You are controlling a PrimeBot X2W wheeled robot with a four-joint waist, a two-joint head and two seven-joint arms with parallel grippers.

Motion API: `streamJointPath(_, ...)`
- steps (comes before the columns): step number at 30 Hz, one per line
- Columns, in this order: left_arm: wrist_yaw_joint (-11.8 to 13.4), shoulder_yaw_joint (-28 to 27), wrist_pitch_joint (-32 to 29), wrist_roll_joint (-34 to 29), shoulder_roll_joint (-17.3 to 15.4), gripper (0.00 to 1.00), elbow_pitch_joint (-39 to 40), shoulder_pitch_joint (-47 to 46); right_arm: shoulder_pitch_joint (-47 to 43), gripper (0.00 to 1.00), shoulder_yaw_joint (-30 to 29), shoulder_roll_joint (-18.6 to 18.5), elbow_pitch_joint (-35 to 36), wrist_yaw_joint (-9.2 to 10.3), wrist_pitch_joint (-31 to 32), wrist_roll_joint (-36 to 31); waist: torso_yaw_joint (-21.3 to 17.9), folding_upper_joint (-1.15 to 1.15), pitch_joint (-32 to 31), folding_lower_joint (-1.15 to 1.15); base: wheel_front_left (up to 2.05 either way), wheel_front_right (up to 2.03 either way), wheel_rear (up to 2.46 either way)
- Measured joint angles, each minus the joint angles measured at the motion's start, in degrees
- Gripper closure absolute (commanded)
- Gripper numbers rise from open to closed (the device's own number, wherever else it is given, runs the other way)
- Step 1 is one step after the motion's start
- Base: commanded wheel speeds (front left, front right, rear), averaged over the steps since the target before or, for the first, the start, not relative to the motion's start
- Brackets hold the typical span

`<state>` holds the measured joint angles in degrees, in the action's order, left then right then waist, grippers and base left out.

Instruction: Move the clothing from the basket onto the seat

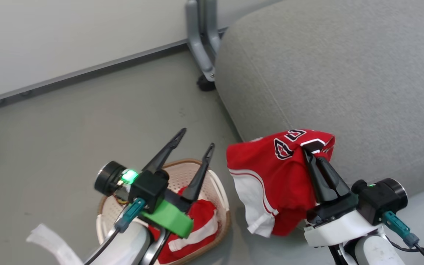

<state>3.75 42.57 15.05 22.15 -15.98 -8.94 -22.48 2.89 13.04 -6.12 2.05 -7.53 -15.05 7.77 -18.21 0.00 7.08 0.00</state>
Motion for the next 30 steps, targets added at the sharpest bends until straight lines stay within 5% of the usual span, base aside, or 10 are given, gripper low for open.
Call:
streamJointPath(16, -2.79, -2.0, 0.08, -6.16, -6.06, 0.0, 6.52, 4.24, 3.87, 1.0, -8.39, 2.1, 10.7, 0.0, 0.0, -2.59, -10.58, 0.0, 11.87, 0.0, 0.0, 0.0, 0.0)
streamJointPath(23, -5.52, 0.19, -0.91, -8.68, -6.15, 0.0, 7.73, -1.19, 18.89, 1.0, -17.35, -5.05, 12.1, 0.0, 0.0, -4.92, -9.96, 0.0, 18.98, 0.0, 0.0, 0.0, 0.0)
streamJointPath(30, -6.86, 0.44, -1.47, -8.65, -6.03, 0.0, 9.38, -4.27, 34.82, 1.0, -25.75, -15.52, 5.82, -0.01, -0.01, -2.68, -6.14, 0.0, 26.33, 0.01, 0.0, 0.0, 0.0)
